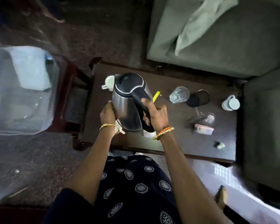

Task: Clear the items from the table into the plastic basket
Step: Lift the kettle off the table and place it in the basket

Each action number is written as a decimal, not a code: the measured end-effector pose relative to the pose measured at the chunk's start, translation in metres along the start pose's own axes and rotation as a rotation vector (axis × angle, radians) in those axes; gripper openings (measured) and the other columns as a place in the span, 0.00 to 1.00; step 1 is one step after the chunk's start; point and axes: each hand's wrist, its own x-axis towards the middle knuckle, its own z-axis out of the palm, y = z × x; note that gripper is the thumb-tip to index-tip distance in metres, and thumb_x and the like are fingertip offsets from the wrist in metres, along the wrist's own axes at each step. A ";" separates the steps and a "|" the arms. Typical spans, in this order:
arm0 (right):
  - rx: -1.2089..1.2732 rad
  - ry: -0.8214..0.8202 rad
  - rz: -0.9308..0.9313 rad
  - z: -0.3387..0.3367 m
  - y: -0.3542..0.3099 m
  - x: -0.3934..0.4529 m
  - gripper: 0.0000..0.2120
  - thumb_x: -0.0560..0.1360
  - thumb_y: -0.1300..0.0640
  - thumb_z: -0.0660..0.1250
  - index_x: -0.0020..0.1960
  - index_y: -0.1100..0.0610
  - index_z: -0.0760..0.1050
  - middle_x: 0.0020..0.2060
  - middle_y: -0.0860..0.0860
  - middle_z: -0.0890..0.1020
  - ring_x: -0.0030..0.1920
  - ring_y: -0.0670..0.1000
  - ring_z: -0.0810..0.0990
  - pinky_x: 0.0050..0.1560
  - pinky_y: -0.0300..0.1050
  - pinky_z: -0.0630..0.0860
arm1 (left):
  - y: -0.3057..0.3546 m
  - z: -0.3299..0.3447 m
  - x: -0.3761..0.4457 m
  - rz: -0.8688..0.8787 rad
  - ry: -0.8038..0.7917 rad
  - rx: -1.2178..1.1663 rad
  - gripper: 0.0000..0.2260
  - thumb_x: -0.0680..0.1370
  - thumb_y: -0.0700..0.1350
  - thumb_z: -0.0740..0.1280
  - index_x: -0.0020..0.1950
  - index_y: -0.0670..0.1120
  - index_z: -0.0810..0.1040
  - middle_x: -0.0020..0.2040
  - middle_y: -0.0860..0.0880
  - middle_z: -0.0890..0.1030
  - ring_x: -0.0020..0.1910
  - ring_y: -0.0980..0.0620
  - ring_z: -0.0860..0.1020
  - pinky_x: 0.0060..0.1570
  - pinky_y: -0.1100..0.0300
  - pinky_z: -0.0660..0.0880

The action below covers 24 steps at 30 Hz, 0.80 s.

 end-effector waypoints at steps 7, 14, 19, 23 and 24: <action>-0.093 0.302 0.046 -0.137 0.014 0.009 0.25 0.63 0.37 0.69 0.20 0.56 0.69 0.18 0.53 0.71 0.20 0.52 0.67 0.25 0.43 0.65 | -0.081 0.120 -0.046 -0.107 -0.298 0.301 0.18 0.75 0.58 0.61 0.36 0.46 0.78 0.34 0.48 0.78 0.33 0.48 0.74 0.33 0.59 0.69; -0.261 0.442 0.152 -0.228 0.008 0.021 0.27 0.60 0.32 0.67 0.20 0.56 0.72 0.17 0.49 0.73 0.20 0.49 0.70 0.29 0.47 0.70 | -0.137 0.197 -0.089 -0.234 -0.441 0.456 0.19 0.79 0.57 0.56 0.41 0.45 0.77 0.40 0.44 0.77 0.39 0.48 0.75 0.45 0.54 0.74; -0.324 0.413 0.189 -0.254 0.005 0.037 0.28 0.62 0.34 0.67 0.21 0.58 0.74 0.16 0.52 0.74 0.16 0.49 0.69 0.21 0.38 0.66 | -0.155 0.219 -0.096 -0.341 -0.490 0.487 0.25 0.79 0.60 0.52 0.62 0.43 0.74 0.57 0.42 0.79 0.55 0.43 0.77 0.48 0.49 0.74; -0.399 0.356 0.201 -0.262 0.000 0.051 0.28 0.63 0.34 0.66 0.24 0.60 0.76 0.16 0.52 0.75 0.15 0.49 0.69 0.18 0.34 0.65 | -0.163 0.225 -0.096 -0.446 -0.530 0.439 0.25 0.79 0.62 0.50 0.53 0.44 0.76 0.46 0.46 0.79 0.50 0.46 0.74 0.55 0.47 0.69; -0.434 0.353 0.193 -0.263 -0.001 0.055 0.29 0.63 0.33 0.66 0.24 0.60 0.77 0.16 0.52 0.76 0.15 0.48 0.69 0.19 0.37 0.67 | -0.165 0.226 -0.095 -0.467 -0.520 0.421 0.24 0.78 0.62 0.51 0.47 0.45 0.76 0.43 0.47 0.79 0.49 0.47 0.75 0.55 0.47 0.69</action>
